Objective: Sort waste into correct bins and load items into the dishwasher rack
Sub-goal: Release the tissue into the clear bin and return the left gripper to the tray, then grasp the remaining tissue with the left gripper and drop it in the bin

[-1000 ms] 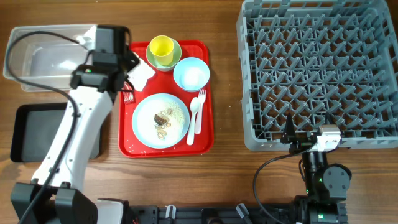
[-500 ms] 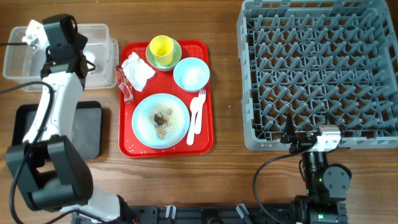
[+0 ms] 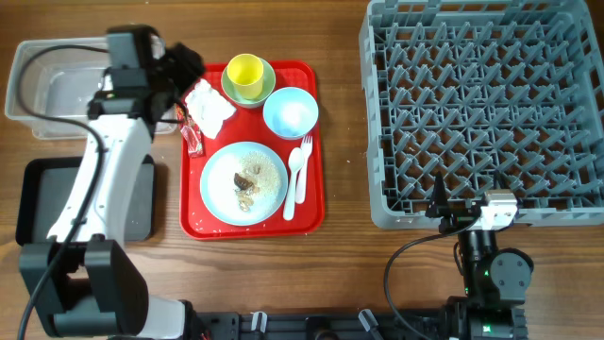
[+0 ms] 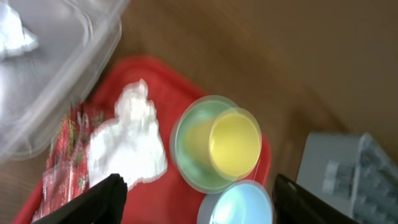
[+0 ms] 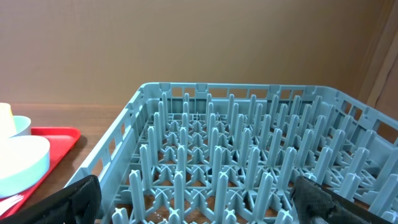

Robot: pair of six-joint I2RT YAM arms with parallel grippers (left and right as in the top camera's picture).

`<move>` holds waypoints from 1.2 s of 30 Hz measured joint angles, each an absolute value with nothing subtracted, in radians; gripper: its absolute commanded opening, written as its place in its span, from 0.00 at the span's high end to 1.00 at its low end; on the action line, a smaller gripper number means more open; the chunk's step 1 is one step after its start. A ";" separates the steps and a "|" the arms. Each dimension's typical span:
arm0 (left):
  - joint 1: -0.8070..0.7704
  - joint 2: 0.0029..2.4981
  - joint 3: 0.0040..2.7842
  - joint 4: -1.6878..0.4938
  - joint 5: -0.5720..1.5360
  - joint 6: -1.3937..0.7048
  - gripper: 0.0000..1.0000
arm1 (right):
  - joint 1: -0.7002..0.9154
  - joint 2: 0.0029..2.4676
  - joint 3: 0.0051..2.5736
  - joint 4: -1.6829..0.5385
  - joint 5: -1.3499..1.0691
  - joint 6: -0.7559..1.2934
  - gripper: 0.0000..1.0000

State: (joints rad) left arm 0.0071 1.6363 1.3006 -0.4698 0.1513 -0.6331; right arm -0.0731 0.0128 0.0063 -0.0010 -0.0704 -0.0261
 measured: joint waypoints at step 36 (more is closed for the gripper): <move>-0.072 1.954 1.301 -0.455 -0.150 -0.411 0.40 | -0.073 0.013 0.006 -0.001 -0.070 -0.026 0.00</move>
State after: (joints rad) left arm -0.0723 1.9545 1.3006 -0.4549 -0.1501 -0.4114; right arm -0.0731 0.0128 0.0063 -0.0010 -0.0704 -0.0261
